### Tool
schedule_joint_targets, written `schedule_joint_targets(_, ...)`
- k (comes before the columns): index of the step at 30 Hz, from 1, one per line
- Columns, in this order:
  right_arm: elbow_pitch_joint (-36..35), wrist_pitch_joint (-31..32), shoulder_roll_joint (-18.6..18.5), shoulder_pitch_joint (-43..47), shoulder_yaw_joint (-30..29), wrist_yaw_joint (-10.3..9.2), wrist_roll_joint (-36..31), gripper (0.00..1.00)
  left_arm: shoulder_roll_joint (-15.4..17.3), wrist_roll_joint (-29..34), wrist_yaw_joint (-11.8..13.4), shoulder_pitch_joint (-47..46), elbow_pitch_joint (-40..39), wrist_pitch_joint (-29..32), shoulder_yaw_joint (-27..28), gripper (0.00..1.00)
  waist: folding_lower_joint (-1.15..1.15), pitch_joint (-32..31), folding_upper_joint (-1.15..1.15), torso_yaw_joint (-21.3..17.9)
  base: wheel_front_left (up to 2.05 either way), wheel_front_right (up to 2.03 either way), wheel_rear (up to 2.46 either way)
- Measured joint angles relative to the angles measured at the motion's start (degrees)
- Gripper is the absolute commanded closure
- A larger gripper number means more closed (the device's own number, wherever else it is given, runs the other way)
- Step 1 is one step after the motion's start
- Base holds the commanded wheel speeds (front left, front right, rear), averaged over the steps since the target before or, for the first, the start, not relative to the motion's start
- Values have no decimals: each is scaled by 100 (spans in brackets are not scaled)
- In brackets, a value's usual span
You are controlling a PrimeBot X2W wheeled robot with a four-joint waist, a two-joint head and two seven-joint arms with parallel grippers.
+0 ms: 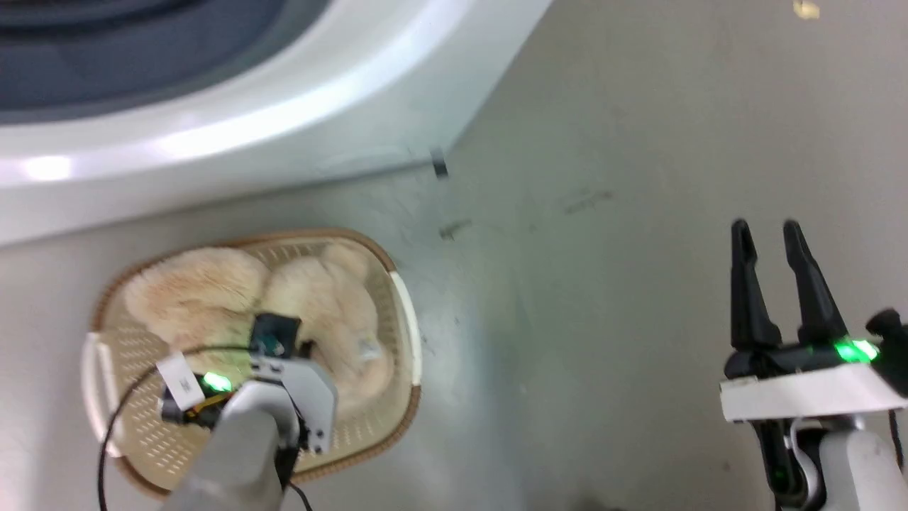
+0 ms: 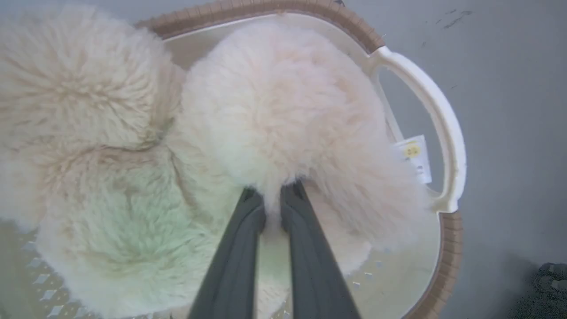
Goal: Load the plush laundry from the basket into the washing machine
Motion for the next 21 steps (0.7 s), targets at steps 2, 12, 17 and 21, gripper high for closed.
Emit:
schedule_joint_targets(2, -1, 0, -1, 107, -80, 0, -30, 0, -34, 1, -13, 205, -213, -19, -14, 100, -1, -233, 0, 75, 0, 0, 0)
schedule_joint_targets(12, 31, -24, -11, 557, -229, 0, -229, 0, -53, 129, 109, 1590, -2937, -49, 394, 100, -1, -1250, 0, 524, 0, 0, 0)
schedule_joint_targets(17, 51, -25, -12, 626, -274, 0, -245, 0, -71, 309, 179, 1993, -4072, -53, 654, 100, -2, -1587, 0, 734, 0, 0, 0)
schedule_joint_targets(21, 58, -25, -12, 656, -283, 0, -226, 0, 27, 732, 312, 2127, -4937, -53, 727, 100, -1, -1719, 0, 832, 0, 0, 0)
